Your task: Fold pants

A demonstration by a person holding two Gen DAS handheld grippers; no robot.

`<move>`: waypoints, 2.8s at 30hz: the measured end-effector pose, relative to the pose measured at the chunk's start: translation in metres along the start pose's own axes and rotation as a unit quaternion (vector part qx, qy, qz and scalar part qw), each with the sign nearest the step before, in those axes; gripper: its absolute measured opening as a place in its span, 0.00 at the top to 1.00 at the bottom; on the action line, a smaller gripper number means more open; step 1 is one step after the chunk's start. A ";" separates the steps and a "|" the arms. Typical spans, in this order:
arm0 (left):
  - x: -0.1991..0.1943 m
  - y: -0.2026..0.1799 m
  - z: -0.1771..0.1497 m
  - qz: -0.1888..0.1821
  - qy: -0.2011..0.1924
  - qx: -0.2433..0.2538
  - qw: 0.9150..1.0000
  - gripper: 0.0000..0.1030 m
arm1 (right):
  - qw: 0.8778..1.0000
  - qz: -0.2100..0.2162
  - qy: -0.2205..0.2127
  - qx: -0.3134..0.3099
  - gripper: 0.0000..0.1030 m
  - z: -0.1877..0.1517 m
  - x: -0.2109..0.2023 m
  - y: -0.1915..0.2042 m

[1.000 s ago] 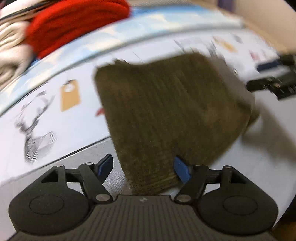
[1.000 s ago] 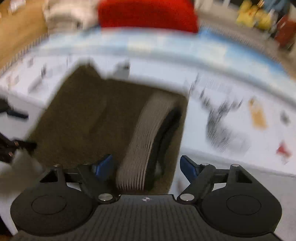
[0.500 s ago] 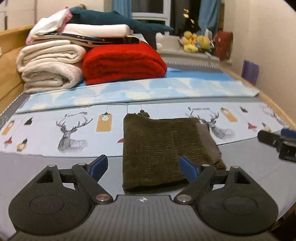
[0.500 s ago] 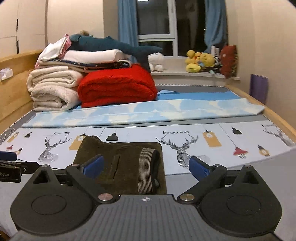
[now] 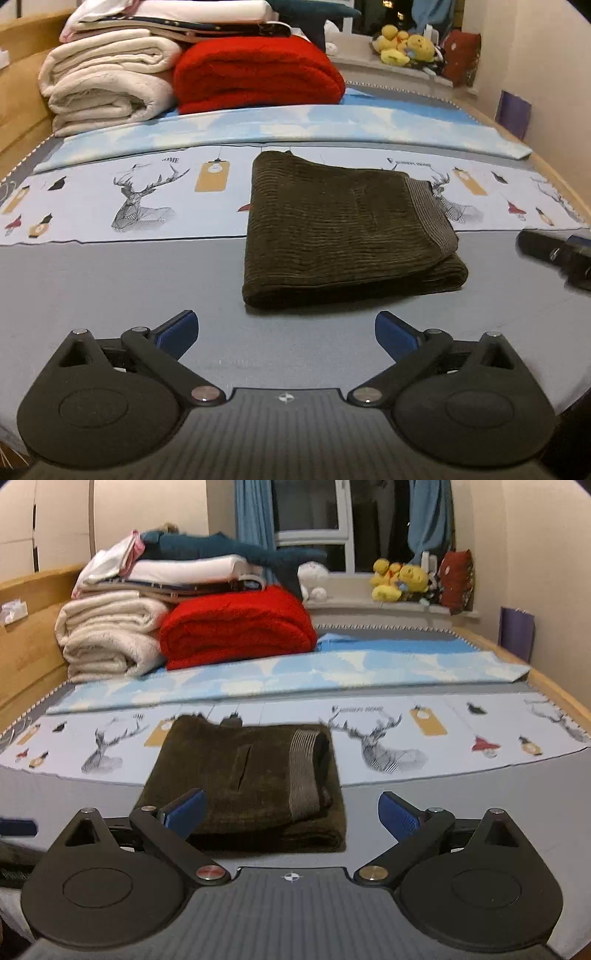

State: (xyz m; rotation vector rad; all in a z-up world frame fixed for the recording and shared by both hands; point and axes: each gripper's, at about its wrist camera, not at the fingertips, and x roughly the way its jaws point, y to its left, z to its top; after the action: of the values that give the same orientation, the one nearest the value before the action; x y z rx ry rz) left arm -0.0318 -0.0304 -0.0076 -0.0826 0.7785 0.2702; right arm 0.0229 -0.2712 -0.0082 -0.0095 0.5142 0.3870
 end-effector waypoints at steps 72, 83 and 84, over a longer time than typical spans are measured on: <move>0.033 -0.002 0.012 0.006 0.012 -0.013 1.000 0.01 | 0.997 0.023 0.060 -0.053 0.04 -0.008 0.043 0.039; 0.033 -0.001 0.013 0.003 0.009 -0.011 1.000 0.01 | 0.997 0.024 0.060 -0.052 0.04 -0.009 0.043 0.038; 0.032 -0.001 0.013 0.003 0.009 -0.011 1.000 0.01 | 0.997 0.024 0.060 -0.052 0.04 -0.008 0.043 0.038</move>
State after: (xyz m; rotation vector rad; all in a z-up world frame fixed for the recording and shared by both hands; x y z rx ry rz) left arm -0.0006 -0.0225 -0.0212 -0.1037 0.7930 0.2843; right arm 0.0395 -0.2212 -0.0329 -0.1213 0.6126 0.4613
